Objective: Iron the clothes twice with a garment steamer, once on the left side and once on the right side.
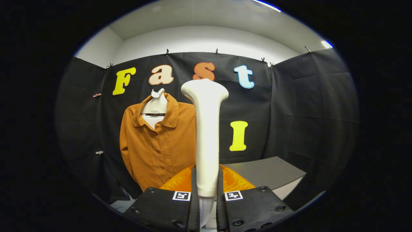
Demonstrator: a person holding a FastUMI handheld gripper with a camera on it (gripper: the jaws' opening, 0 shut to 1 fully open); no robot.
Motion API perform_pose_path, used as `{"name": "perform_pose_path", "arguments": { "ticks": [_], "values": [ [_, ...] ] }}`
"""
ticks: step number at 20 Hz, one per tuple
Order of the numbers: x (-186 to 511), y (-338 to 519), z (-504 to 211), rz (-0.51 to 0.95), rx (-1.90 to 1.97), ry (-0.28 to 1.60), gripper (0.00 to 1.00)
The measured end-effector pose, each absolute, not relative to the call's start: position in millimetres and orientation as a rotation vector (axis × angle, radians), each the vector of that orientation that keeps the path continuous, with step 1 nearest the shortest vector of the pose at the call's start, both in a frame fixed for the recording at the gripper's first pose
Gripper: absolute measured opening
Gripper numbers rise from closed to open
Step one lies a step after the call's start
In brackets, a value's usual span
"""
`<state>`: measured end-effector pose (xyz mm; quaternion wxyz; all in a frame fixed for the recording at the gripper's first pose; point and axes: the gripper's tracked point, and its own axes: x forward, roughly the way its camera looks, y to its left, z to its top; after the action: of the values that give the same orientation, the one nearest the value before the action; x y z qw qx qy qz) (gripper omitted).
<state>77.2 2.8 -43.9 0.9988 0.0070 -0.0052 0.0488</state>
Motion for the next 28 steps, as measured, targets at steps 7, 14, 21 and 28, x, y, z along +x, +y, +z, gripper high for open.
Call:
{"name": "perform_pose_path", "arguments": {
  "ticks": [7, 14, 21, 28],
  "values": [
    [79.0, 3.7, -43.7, 0.101, 0.009, -0.008, 0.23],
    [76.1, 2.8, -39.4, 0.096, 0.012, -0.017, 0.23],
    [73.5, 1.6, -40.2, 0.092, 0.013, -0.015, 0.23],
    [72.4, -1.0, -39.5, 0.085, 0.017, -0.014, 0.23]
  ]
}}
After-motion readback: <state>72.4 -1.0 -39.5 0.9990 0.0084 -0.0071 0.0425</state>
